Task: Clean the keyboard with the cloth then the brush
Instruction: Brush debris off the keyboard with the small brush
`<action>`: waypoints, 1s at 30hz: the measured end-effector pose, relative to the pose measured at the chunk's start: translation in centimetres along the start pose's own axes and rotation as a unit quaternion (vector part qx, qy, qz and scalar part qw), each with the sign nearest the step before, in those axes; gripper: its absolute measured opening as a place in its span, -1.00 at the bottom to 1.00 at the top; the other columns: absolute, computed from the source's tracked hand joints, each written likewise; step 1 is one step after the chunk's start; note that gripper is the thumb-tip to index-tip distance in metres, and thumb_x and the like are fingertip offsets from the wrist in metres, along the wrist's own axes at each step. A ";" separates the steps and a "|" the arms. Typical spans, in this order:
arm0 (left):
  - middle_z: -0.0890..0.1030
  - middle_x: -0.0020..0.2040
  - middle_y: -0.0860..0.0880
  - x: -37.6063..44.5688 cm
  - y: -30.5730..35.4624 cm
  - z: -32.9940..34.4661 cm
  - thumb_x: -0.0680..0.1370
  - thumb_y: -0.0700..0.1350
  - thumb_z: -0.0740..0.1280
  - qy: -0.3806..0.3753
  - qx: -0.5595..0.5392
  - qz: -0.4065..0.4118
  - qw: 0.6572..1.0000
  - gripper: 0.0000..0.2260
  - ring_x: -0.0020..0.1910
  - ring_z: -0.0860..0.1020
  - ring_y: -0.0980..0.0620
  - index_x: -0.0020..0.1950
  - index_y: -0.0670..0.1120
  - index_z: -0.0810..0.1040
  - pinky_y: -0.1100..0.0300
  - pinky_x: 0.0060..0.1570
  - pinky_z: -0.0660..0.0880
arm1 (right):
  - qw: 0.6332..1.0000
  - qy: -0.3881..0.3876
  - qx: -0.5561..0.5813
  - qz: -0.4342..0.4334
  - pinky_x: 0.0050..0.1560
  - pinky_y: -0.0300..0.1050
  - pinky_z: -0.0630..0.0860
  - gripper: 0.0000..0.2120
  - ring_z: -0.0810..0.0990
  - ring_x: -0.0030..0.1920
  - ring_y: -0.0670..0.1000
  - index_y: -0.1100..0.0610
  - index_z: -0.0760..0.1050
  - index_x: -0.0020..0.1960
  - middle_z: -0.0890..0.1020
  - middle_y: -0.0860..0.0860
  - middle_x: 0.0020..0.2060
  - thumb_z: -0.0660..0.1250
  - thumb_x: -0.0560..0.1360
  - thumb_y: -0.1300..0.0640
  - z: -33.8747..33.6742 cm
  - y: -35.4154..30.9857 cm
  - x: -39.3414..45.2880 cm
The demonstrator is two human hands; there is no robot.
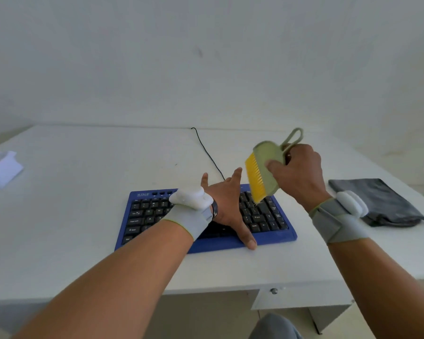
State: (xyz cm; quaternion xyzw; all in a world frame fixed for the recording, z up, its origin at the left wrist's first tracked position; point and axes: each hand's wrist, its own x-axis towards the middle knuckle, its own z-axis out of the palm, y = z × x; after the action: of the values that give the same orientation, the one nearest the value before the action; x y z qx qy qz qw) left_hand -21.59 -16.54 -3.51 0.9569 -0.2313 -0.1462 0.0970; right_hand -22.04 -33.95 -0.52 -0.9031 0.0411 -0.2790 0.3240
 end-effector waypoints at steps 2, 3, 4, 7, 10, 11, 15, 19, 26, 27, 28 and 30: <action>0.15 0.60 0.01 -0.7 -0.4 -0.6 0.04 0.45 0.54 -0.015 0.000 0.005 1.000 0.46 0.58 0.10 0.02 0.56 0.03 -0.41 -0.31 0.43 -0.37 | 0.999 -0.032 -0.012 -0.003 -0.39 -0.03 0.45 -0.79 0.49 -0.38 0.15 0.29 0.48 -0.28 0.54 0.13 -0.41 0.41 0.39 0.16 0.3 0.3 -1.0; 0.12 0.61 0.01 -1.2 -0.9 -0.9 0.06 0.42 0.56 -0.018 -0.001 0.002 1.000 0.44 0.58 0.07 0.02 0.57 0.04 -0.39 -0.30 0.43 -0.38 | 0.999 -0.034 -0.025 -0.003 -0.40 -0.05 0.42 -0.78 0.48 -0.37 0.17 0.25 0.44 -0.33 0.52 0.12 -0.42 0.39 0.38 0.16 0.4 0.6 -1.2; 0.07 0.62 0.00 -1.8 -1.5 -1.2 0.06 0.41 0.57 -0.018 0.001 -0.005 1.000 0.44 0.59 0.03 0.03 0.58 0.04 -0.36 -0.29 0.44 -0.38 | 0.999 -0.024 -0.035 0.000 -0.38 -0.06 0.37 -0.75 0.46 -0.37 0.18 0.21 0.38 -0.37 0.48 0.10 -0.45 0.38 0.38 0.15 0.4 0.8 -1.3; -0.01 0.63 -0.03 -3.6 -4.4 -1.7 0.03 0.40 0.58 -0.021 0.002 -0.055 0.998 0.45 0.60 -0.02 -0.02 0.58 0.06 -0.34 -0.33 0.45 -0.29 | 1.000 0.013 -0.026 -0.001 -0.40 -0.13 0.27 -0.70 0.38 -0.42 0.12 0.20 0.32 -0.41 0.39 0.05 -0.51 0.37 0.40 0.15 0.1 -0.2 -1.6; 0.03 0.63 0.00 -4.6 -6.4 -1.4 0.01 0.44 0.56 -0.031 -0.014 -0.086 0.996 0.46 0.59 0.05 -0.04 0.58 0.05 -0.34 -0.37 0.44 -0.25 | 0.998 -0.047 0.040 -0.014 -0.48 -0.07 0.44 -0.77 0.46 -0.44 0.05 0.30 0.48 -0.27 0.52 0.10 -0.43 0.42 0.41 0.14 1.4 -3.5 -3.0; 0.04 0.63 0.01 -4.6 -6.6 -1.3 0.00 0.46 0.55 -0.031 -0.017 -0.088 0.995 0.47 0.59 0.07 -0.04 0.58 0.03 -0.34 -0.37 0.44 -0.25 | 0.996 -0.076 0.051 -0.021 -0.41 0.01 0.54 -0.78 0.54 -0.39 0.09 0.32 0.53 -0.20 0.58 0.14 -0.36 0.42 0.40 0.14 2.2 -4.4 -3.5; 0.11 0.61 -0.02 -4.5 -6.6 -1.2 -0.01 0.48 0.53 -0.032 -0.011 -0.095 0.995 0.49 0.58 0.13 -0.05 0.58 -0.01 -0.36 -0.34 0.45 -0.27 | 0.996 -0.089 -0.006 -0.024 -0.41 0.02 0.47 -0.82 0.55 -0.33 0.22 0.29 0.47 -0.26 0.58 0.18 -0.34 0.37 0.36 0.16 4.3 -3.9 -3.4; 0.18 0.59 -0.04 -4.4 -6.5 -1.5 -0.03 0.48 0.53 -0.037 -0.013 -0.096 0.995 0.50 0.56 0.18 -0.09 0.57 0.01 -0.36 -0.37 0.43 -0.27 | 0.992 -0.045 -0.116 -0.013 -0.25 -0.04 0.34 -0.83 0.50 -0.22 0.24 0.21 0.36 -0.32 0.47 0.14 -0.38 0.32 0.38 0.21 1.6 -2.1 -1.5; 0.20 0.59 -0.03 -4.3 -6.2 -1.6 -0.03 0.50 0.51 -0.038 -0.003 -0.093 0.995 0.50 0.54 0.22 -0.11 0.56 0.01 -0.38 -0.38 0.42 -0.27 | 0.990 -0.049 -0.105 -0.082 -0.20 0.00 0.39 -0.78 0.47 -0.24 0.21 0.17 0.36 -0.29 0.48 0.14 -0.33 0.24 0.50 0.12 4.0 -5.6 -3.0; 0.24 0.57 -0.02 -4.2 -6.3 -1.5 -0.06 0.51 0.50 -0.035 -0.006 -0.094 0.995 0.50 0.53 0.25 -0.11 0.56 0.03 -0.37 -0.39 0.42 -0.27 | 0.989 -0.073 -0.088 -0.098 -0.21 -0.02 0.37 -0.78 0.46 -0.25 0.20 0.17 0.35 -0.30 0.45 0.10 -0.36 0.25 0.50 0.14 5.1 -6.5 -3.5; 0.31 0.53 -0.01 -4.3 -6.3 -1.4 -0.08 0.51 0.50 -0.026 -0.013 -0.090 0.996 0.48 0.51 0.29 -0.11 0.56 0.06 -0.32 -0.41 0.41 -0.26 | 0.989 -0.088 -0.066 -0.104 -0.23 -0.05 0.36 -0.78 0.46 -0.25 0.19 0.18 0.35 -0.30 0.43 0.08 -0.37 0.28 0.47 0.15 5.9 -7.5 -3.8; 0.38 0.47 0.01 -4.3 -6.6 -1.2 -0.09 0.50 0.51 -0.006 -0.026 -0.074 0.997 0.43 0.46 0.37 -0.12 0.53 0.10 -0.25 -0.45 0.38 -0.25 | 0.993 -0.095 -0.017 -0.071 -0.28 -0.08 0.39 -0.82 0.51 -0.24 0.17 0.22 0.42 -0.24 0.48 0.08 -0.33 0.35 0.43 0.14 6.8 -8.5 -3.4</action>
State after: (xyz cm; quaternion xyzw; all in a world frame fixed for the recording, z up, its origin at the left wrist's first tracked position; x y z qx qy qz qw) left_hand -22.14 -8.63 -3.07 0.9676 -0.1570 -0.1649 0.1089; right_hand -22.24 -22.55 -1.28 -0.9313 -0.0493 -0.2137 0.2907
